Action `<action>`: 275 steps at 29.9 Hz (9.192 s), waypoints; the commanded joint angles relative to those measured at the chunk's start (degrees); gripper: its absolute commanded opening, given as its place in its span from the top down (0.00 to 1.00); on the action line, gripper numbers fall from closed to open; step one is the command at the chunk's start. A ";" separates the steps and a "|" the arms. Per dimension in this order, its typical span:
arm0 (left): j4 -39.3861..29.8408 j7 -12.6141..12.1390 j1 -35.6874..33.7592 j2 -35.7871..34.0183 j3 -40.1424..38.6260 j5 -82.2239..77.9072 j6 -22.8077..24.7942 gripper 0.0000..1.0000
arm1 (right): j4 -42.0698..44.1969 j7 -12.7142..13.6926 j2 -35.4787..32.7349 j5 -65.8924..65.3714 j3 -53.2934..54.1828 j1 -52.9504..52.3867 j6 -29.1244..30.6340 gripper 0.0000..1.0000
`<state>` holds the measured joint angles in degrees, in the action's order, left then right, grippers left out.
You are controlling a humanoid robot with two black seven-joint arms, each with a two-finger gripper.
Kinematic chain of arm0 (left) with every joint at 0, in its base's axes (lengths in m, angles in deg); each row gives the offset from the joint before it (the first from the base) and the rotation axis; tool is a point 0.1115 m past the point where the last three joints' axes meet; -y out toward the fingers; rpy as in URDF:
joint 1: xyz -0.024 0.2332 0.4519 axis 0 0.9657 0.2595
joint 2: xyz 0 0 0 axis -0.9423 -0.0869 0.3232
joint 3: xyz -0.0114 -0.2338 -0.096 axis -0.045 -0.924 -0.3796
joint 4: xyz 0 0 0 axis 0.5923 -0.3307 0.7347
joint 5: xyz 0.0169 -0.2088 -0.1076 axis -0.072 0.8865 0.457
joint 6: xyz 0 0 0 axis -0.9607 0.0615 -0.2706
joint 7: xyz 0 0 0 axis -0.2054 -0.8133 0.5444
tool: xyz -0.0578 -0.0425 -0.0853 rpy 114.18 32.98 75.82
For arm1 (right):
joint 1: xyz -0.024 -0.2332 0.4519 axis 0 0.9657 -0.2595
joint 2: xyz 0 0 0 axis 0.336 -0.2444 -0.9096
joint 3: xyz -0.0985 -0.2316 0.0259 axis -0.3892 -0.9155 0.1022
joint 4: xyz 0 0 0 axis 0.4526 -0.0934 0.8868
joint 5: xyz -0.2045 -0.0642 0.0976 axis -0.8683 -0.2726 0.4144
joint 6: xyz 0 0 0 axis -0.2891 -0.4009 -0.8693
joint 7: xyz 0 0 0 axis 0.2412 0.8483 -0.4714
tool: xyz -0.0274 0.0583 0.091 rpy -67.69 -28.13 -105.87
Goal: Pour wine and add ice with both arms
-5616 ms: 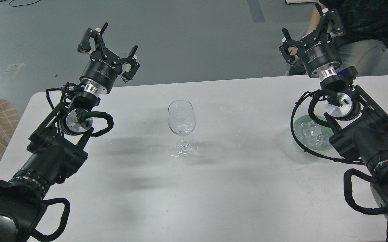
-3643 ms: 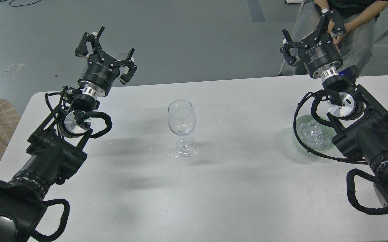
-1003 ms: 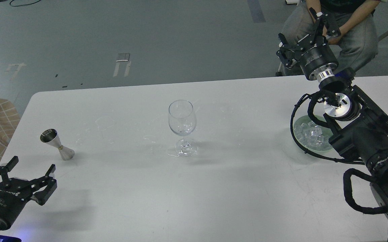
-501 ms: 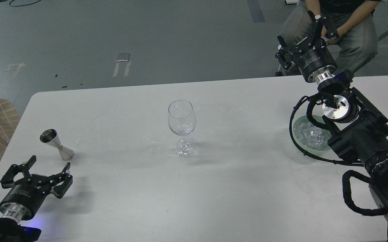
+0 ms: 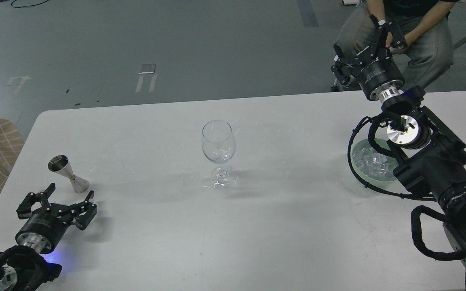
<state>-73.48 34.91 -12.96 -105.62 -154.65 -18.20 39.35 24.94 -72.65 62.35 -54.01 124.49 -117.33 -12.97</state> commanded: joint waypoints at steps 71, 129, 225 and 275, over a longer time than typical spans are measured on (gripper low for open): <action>16.55 1.42 -12.66 4.11 0.15 -2.47 6.94 0.38 | 0.01 0.06 -0.09 -0.17 -0.01 0.55 -0.07 0.00; 21.73 2.56 -14.06 6.13 -0.11 -2.82 13.00 0.69 | 0.18 0.06 0.26 -0.26 -0.01 0.64 -0.07 0.00; 22.35 11.52 -19.42 7.27 -1.08 -2.64 15.73 1.00 | 0.27 0.06 0.26 -0.35 -0.01 1.43 -0.07 0.00; 21.73 7.31 -20.74 8.85 -0.55 -1.94 15.03 1.00 | 0.27 0.06 0.26 -0.44 -0.01 1.61 -0.07 0.00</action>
<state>-51.50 43.35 -33.48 -97.37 -155.28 -20.18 54.18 25.21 -72.58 62.60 -54.37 124.47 -115.78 -13.04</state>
